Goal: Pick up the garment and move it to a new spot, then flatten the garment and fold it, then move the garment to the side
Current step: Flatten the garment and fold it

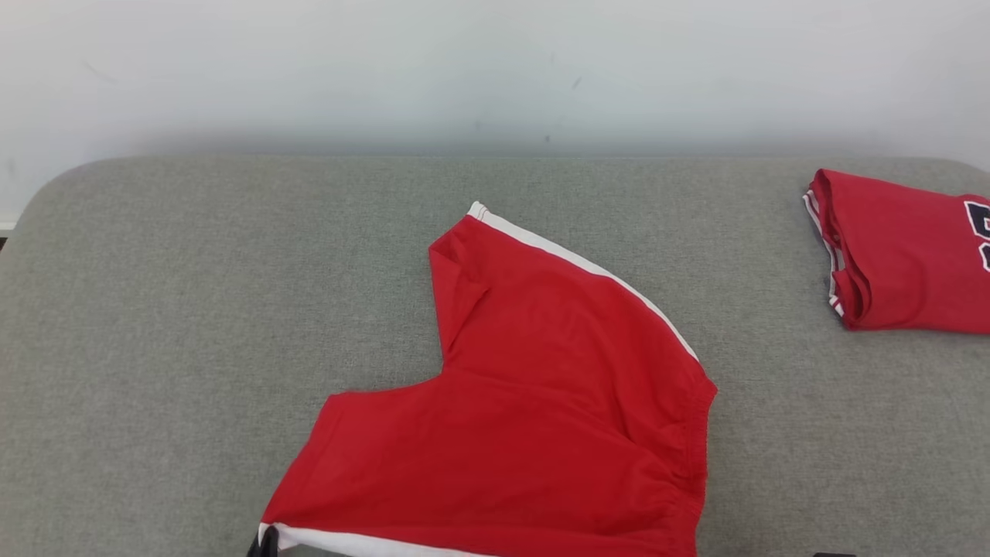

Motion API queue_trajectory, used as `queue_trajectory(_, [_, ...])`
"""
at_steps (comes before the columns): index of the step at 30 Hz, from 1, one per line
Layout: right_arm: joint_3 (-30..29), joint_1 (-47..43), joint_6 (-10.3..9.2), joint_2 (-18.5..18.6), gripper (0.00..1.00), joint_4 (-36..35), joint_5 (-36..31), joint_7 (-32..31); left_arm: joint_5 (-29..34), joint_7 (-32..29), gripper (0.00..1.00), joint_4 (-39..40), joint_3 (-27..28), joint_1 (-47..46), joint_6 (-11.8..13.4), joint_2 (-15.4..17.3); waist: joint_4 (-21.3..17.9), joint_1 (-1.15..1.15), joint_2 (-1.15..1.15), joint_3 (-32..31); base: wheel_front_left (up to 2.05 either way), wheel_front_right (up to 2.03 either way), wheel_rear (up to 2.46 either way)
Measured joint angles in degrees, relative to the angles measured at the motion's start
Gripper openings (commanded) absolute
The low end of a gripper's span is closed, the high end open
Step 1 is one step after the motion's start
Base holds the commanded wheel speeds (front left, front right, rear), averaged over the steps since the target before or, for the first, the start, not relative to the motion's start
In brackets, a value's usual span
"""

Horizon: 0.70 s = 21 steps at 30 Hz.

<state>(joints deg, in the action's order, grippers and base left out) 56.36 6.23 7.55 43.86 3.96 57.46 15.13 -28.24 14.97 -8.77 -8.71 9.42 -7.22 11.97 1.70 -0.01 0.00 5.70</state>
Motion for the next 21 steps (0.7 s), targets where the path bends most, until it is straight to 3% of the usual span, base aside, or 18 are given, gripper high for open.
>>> queue_trajectory(7, [-2.6,1.0,0.00,-1.1,0.00,-3.4,-0.5,0.0,1.1,0.0,0.00,3.1,-1.0,-4.1,-0.2,2.2,-2.2,0.01,0.01,0.8,0.00,0.00,0.00])
queue_trajectory(11, [-5.3,3.2,0.00,-1.6,0.00,-6.1,2.2,0.0,1.2,-0.2,0.00,4.2,-2.9,-10.2,-0.2,6.6,-3.7,0.01,0.01,1.7,0.00,0.00,0.00])
queue_trajectory(18, [-7.8,9.6,0.00,-2.5,0.00,-7.3,5.1,0.0,-1.7,-7.3,0.00,4.0,-9.6,-27.9,-0.2,15.7,-6.5,0.02,0.01,5.2,0.00,0.00,0.00])
queue_trajectory(21, [-8.4,11.8,0.00,-3.6,0.00,-6.8,6.2,0.0,-3.9,-9.6,0.00,2.4,-11.7,-33.2,-0.2,17.7,-7.4,0.02,0.01,6.5,0.00,0.00,0.00])
